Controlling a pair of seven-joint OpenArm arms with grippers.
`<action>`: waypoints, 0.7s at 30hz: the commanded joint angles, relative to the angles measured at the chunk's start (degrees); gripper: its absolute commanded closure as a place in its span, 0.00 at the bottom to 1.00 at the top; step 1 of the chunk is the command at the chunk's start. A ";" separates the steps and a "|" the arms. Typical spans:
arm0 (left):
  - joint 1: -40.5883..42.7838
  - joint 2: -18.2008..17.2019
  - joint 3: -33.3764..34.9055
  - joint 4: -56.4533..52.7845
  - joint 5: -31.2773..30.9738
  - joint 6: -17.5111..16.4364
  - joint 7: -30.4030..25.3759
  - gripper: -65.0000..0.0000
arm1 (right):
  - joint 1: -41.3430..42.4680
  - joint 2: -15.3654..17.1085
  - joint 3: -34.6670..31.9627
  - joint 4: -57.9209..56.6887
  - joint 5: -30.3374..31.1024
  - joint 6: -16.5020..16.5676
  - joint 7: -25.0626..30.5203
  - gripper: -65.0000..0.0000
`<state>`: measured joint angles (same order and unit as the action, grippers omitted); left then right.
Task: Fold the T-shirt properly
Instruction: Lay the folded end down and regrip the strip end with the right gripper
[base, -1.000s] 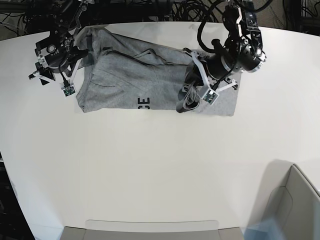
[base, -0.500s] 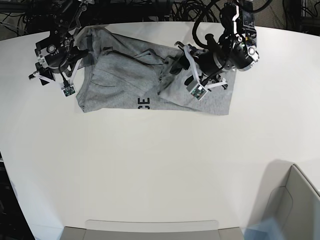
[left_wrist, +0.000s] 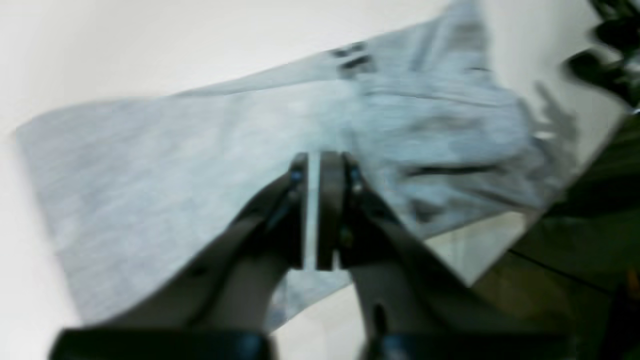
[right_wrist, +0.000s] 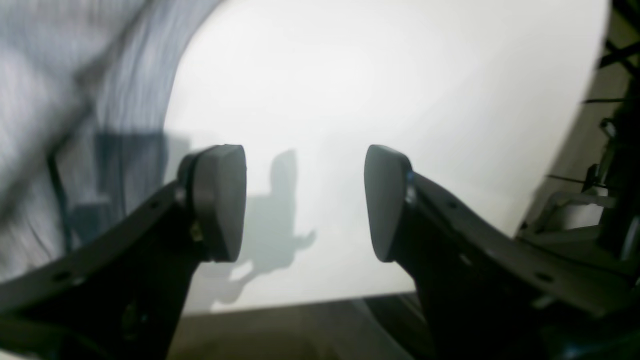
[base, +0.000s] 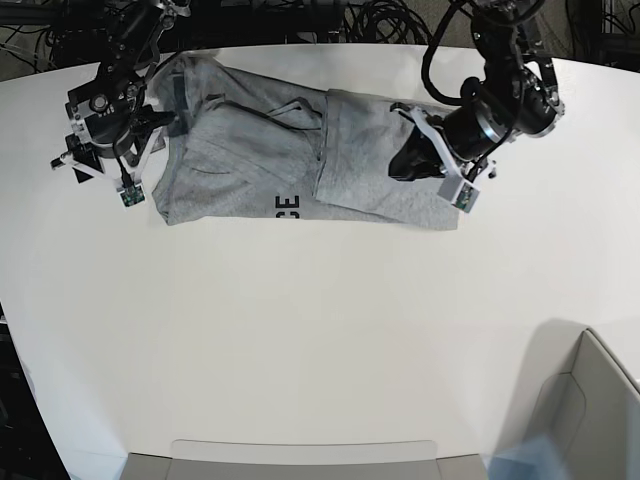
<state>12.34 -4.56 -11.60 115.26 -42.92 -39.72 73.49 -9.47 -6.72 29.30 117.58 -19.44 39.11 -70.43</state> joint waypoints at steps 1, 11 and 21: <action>-0.07 0.12 -0.76 0.83 -1.17 -0.14 -0.75 1.00 | 1.08 -0.44 0.11 0.88 0.15 0.89 0.50 0.43; 0.10 -2.52 -0.23 -2.08 -1.17 -0.23 -0.75 1.00 | 11.63 0.44 12.94 0.53 6.12 0.89 -9.57 0.43; 0.01 -2.61 1.62 -4.54 -1.17 -0.14 -0.83 1.00 | 1.34 9.31 13.03 -2.28 60.80 0.89 -9.57 0.44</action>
<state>12.84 -6.70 -9.85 109.95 -43.20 -39.88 73.41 -8.16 2.50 42.41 114.61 41.60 39.11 -80.07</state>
